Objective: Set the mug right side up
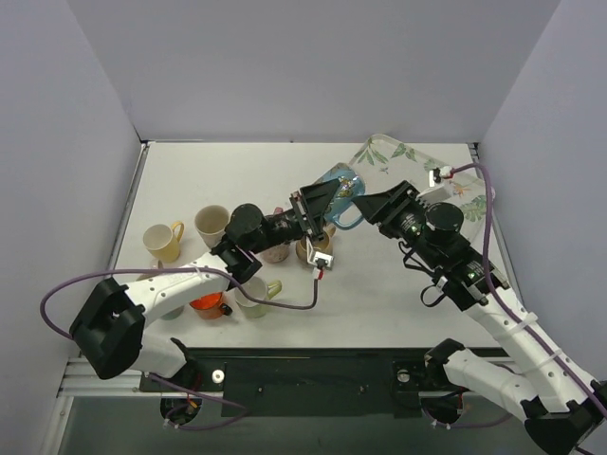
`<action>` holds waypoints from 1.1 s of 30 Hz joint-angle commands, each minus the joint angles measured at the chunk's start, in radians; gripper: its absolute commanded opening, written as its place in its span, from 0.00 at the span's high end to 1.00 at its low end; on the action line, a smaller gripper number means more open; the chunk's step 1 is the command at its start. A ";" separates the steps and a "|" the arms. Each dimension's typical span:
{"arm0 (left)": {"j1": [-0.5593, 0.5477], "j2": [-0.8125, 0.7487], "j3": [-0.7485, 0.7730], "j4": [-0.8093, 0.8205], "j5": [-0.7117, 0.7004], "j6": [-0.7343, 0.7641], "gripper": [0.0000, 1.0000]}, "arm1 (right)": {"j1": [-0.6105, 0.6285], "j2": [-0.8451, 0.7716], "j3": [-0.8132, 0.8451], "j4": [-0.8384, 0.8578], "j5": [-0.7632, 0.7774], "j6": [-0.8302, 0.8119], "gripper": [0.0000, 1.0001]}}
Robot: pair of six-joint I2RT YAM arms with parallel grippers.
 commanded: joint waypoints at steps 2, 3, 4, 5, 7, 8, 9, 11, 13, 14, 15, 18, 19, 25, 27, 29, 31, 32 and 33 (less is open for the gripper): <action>-0.043 -0.089 0.081 -0.312 -0.227 -0.012 1.00 | 0.004 -0.040 0.222 -0.336 0.227 -0.380 0.26; -0.053 -0.106 0.138 -0.380 -0.278 -0.073 1.00 | 0.004 -0.045 0.260 -0.378 0.277 -0.425 0.14; -0.079 -0.109 0.188 -0.581 -0.365 -0.108 1.00 | 0.004 -0.048 0.274 -0.436 0.297 -0.485 0.09; -0.090 -0.100 0.314 -0.704 -0.427 -0.197 1.00 | 0.004 -0.054 0.298 -0.466 0.343 -0.513 0.09; -0.126 -0.059 0.517 -1.272 -0.469 -0.352 1.00 | 0.002 -0.068 0.309 -0.507 0.386 -0.576 0.08; -0.151 -0.034 0.580 -1.383 -0.479 -0.392 1.00 | 0.001 -0.080 0.311 -0.521 0.414 -0.602 0.08; -0.170 0.012 0.702 -1.589 -0.516 -0.505 1.00 | -0.004 -0.086 0.308 -0.524 0.426 -0.626 0.08; -0.202 0.114 0.889 -1.885 -0.497 -0.678 1.00 | -0.024 -0.096 0.306 -0.544 0.448 -0.645 0.07; -0.213 0.229 1.084 -2.161 -0.408 -0.848 1.00 | -0.051 -0.096 0.299 -0.572 0.457 -0.642 0.07; -0.216 0.263 1.181 -2.236 -0.371 -0.904 1.00 | -0.059 -0.099 0.294 -0.578 0.448 -0.637 0.07; -0.216 0.328 1.212 -2.322 -0.330 -1.019 1.00 | -0.078 -0.102 0.274 -0.581 0.440 -0.630 0.07; -0.216 0.405 1.211 -2.358 -0.311 -1.205 1.00 | -0.104 -0.120 0.230 -0.564 0.404 -0.613 0.07; -0.216 0.414 1.197 -2.329 -0.321 -1.271 1.00 | -0.111 -0.125 0.210 -0.552 0.393 -0.604 0.07; -0.230 0.379 0.956 -2.047 -0.486 -1.339 1.00 | -0.136 -0.152 0.147 -0.532 0.350 -0.590 0.07; -0.233 0.356 0.851 -1.958 -0.493 -1.330 1.00 | -0.142 -0.163 0.132 -0.521 0.347 -0.590 0.07; -0.238 0.347 0.758 -1.899 -0.487 -1.328 1.00 | -0.153 -0.171 0.119 -0.520 0.348 -0.591 0.07; -0.236 0.339 0.662 -1.843 -0.475 -1.339 1.00 | -0.161 -0.178 0.115 -0.517 0.348 -0.594 0.07; -0.235 0.325 0.634 -1.777 -0.460 -1.342 1.00 | -0.162 -0.182 0.109 -0.514 0.350 -0.600 0.07; -0.235 0.315 0.588 -1.748 -0.451 -1.342 1.00 | -0.162 -0.183 0.102 -0.501 0.353 -0.603 0.07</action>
